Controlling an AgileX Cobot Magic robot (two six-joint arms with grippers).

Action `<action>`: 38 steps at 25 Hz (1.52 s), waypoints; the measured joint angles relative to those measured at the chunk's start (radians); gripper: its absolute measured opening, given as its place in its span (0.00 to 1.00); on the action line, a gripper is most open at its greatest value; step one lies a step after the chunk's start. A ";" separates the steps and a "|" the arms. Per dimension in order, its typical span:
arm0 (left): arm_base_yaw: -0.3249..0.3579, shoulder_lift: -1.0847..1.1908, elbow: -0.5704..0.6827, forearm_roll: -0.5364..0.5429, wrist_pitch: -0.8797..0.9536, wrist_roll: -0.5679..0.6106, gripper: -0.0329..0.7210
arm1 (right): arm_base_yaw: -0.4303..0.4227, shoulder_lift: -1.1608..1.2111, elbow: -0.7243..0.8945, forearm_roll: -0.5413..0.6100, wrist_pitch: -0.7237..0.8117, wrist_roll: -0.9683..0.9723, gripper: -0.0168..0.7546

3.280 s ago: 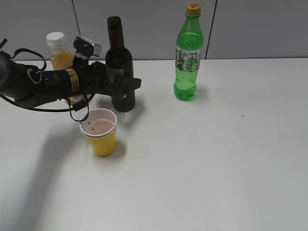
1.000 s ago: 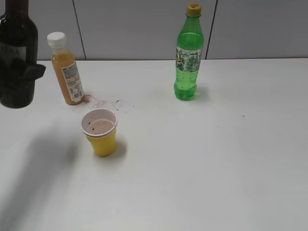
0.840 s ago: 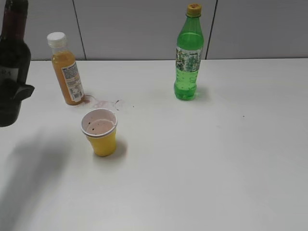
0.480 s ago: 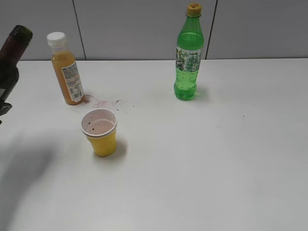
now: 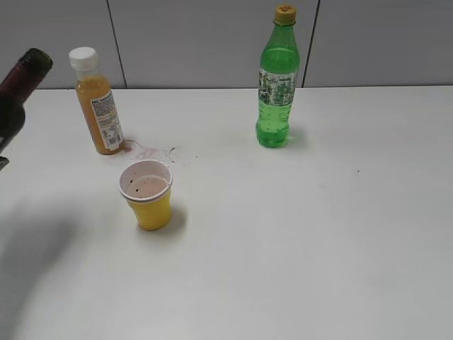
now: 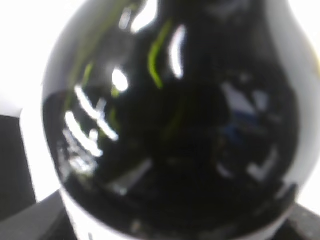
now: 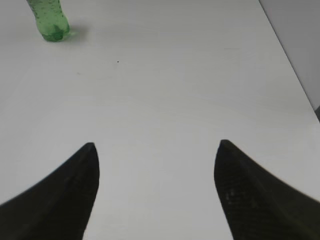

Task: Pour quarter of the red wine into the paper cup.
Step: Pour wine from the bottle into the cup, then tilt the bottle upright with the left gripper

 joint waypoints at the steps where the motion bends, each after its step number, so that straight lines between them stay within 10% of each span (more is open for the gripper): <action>1: -0.011 0.000 0.000 0.018 0.027 -0.003 0.75 | 0.000 0.000 0.000 0.000 0.000 0.000 0.73; 13: -0.177 0.001 0.000 0.495 0.266 -0.429 0.75 | 0.000 0.000 0.000 0.000 0.000 0.000 0.73; 38: -0.475 0.157 0.145 0.507 0.749 -0.604 0.75 | 0.000 0.000 0.000 0.000 0.000 0.000 0.73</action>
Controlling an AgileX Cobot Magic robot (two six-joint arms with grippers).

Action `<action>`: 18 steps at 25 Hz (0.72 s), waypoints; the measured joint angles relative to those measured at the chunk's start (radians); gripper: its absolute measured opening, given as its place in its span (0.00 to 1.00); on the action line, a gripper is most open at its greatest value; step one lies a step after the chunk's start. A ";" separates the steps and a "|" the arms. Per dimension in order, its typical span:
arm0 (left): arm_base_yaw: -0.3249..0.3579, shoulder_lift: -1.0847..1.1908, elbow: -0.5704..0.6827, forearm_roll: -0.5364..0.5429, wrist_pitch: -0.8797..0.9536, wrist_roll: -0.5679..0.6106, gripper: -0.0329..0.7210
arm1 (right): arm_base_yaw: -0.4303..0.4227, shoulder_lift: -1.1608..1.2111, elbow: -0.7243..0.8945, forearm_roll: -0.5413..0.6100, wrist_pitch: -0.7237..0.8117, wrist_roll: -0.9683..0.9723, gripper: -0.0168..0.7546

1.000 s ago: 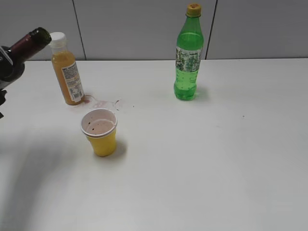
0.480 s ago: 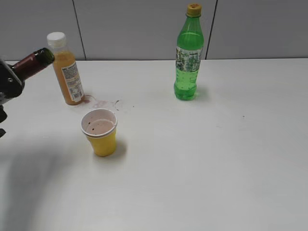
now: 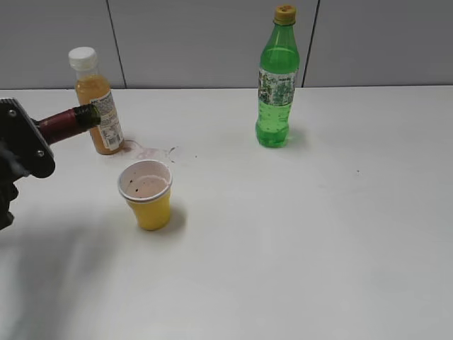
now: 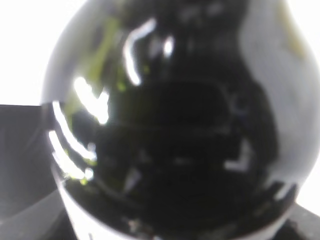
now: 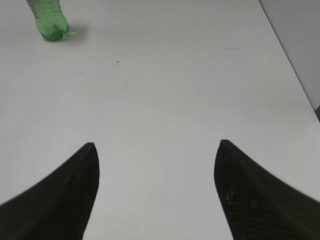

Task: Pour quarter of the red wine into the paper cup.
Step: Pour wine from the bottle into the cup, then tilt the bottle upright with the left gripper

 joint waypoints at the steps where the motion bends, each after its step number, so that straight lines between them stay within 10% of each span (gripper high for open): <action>1: -0.001 0.004 0.000 0.000 0.002 -0.001 0.75 | 0.000 0.000 0.000 0.000 0.000 0.000 0.73; 18: -0.050 0.092 -0.029 0.000 0.057 -0.003 0.75 | 0.000 0.000 0.000 0.000 0.000 0.000 0.73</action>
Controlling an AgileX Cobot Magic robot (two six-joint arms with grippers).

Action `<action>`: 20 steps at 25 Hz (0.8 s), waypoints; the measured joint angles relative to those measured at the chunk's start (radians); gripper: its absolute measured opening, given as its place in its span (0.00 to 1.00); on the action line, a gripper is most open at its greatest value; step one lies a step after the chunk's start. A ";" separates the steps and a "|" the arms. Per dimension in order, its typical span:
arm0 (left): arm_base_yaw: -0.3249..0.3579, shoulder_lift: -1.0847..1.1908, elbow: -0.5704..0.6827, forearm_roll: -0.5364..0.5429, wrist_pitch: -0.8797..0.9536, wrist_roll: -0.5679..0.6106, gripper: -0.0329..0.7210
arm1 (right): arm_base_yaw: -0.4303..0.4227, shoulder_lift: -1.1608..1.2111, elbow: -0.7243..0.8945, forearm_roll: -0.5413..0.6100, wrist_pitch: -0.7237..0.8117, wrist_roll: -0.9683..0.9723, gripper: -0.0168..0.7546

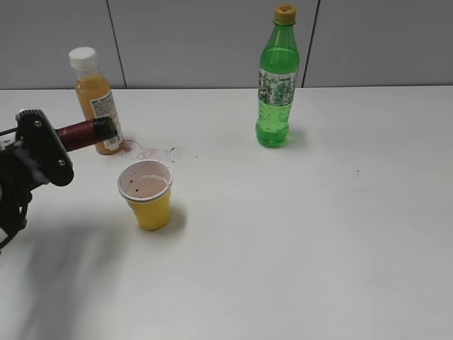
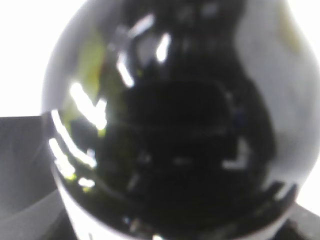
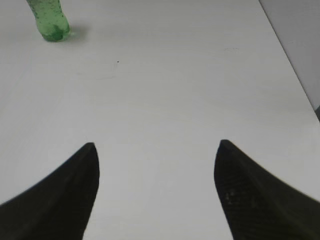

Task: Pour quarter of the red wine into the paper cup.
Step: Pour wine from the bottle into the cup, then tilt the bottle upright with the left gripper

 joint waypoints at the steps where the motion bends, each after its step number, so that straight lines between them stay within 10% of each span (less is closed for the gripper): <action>1: 0.000 0.005 -0.010 0.000 0.001 0.000 0.75 | 0.000 0.000 0.000 0.000 0.000 0.000 0.73; 20: -0.050 0.077 -0.049 0.000 0.051 0.078 0.75 | 0.000 0.000 0.000 0.000 0.000 0.000 0.73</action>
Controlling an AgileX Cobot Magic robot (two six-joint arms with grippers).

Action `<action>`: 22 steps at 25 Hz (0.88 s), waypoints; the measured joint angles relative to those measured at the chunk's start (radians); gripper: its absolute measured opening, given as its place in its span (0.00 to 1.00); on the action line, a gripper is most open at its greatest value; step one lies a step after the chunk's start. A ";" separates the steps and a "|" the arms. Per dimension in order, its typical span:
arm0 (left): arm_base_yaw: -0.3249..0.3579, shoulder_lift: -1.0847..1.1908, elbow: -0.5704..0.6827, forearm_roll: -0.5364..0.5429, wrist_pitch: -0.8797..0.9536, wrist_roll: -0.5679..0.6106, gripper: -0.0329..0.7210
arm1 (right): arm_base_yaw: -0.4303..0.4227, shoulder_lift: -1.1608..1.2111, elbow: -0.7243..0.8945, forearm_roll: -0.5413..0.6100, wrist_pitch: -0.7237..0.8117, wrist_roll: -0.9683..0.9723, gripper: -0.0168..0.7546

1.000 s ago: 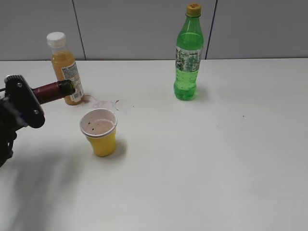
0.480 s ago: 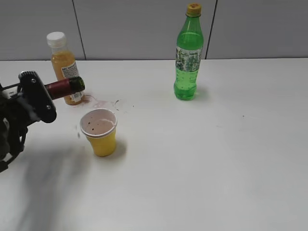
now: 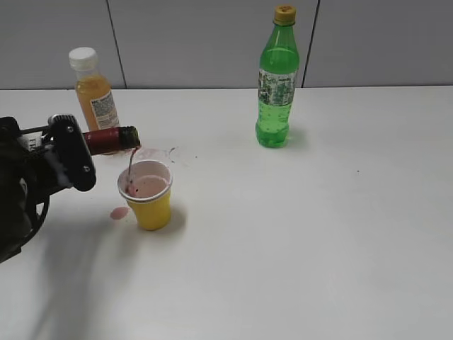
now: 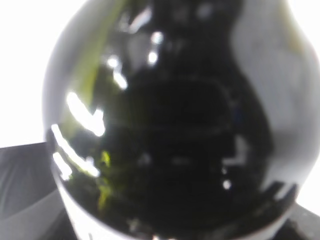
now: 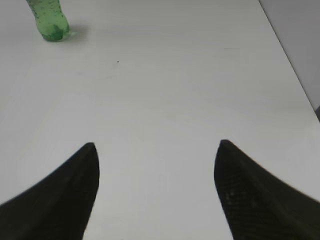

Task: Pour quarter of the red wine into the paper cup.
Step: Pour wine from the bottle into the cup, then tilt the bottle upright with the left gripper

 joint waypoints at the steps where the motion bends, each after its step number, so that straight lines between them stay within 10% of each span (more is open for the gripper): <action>1: 0.000 0.003 0.000 0.000 0.002 0.005 0.75 | 0.000 0.000 0.000 0.000 0.000 0.000 0.73; 22: 0.000 0.006 0.000 0.000 0.032 0.050 0.75 | 0.000 0.000 0.000 0.000 0.000 0.000 0.73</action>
